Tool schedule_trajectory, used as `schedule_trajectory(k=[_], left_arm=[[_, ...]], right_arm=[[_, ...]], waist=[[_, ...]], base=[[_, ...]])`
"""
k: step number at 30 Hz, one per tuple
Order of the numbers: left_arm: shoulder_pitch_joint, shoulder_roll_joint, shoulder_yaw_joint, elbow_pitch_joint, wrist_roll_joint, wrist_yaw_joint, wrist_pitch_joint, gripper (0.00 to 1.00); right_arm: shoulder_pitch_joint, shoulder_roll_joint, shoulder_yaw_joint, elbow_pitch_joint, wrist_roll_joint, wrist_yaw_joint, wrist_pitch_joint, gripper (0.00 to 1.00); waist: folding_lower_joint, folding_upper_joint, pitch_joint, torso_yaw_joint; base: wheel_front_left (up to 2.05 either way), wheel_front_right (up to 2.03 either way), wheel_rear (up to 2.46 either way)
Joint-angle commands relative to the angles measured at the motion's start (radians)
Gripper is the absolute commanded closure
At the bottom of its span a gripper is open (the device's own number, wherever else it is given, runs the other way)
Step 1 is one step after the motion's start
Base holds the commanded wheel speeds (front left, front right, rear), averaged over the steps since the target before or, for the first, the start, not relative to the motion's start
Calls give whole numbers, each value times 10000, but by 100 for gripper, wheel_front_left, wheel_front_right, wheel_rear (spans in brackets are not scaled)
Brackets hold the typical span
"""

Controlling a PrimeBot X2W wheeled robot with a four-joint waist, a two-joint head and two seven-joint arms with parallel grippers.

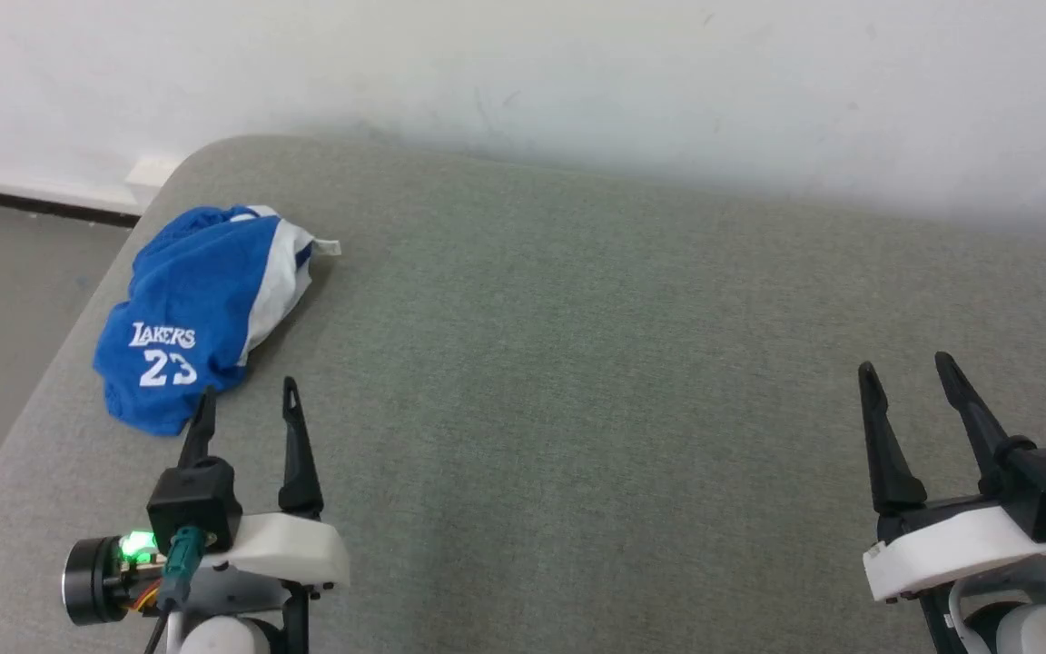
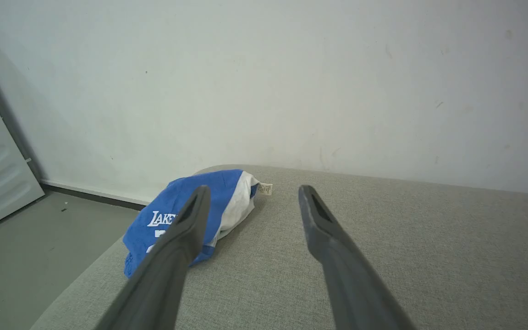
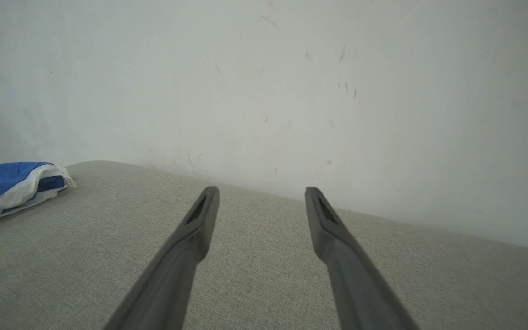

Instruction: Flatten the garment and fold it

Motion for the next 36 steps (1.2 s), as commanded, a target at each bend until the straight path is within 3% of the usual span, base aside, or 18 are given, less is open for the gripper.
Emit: schedule_trajectory(k=[1,11,23,31,36], left_arm=[[-128,33,60,-29,-71,91,-96,0],[-683,282,812,162,-297,67,-306,0],[-3783,1869,1554,2242,-895,-913,-358,0],[-6195,3104,1552,4444,-1548,-1893,1680,0],[-7350,3694,1325,5667,-2110,-2536,3590,0]], right_arm=[[49,21,-44,-110,80,-10,-95,0],[-62,25,-207,-322,36,-11,-304,0],[-836,29,-346,-891,-520,-13,-555,0],[-1503,32,-346,-1346,-893,-15,-722,0],[-1815,29,-330,-1602,-979,-15,-826,0]], waist=[[-1,0,134,169],[-1,0,594,526],[-1,0,2308,456],[-1,0,3581,122],[-1,0,4180,-95]], base=[[0,0,0],[0,0,0],[0,0,0],[0,0,0],[0,0,0]])
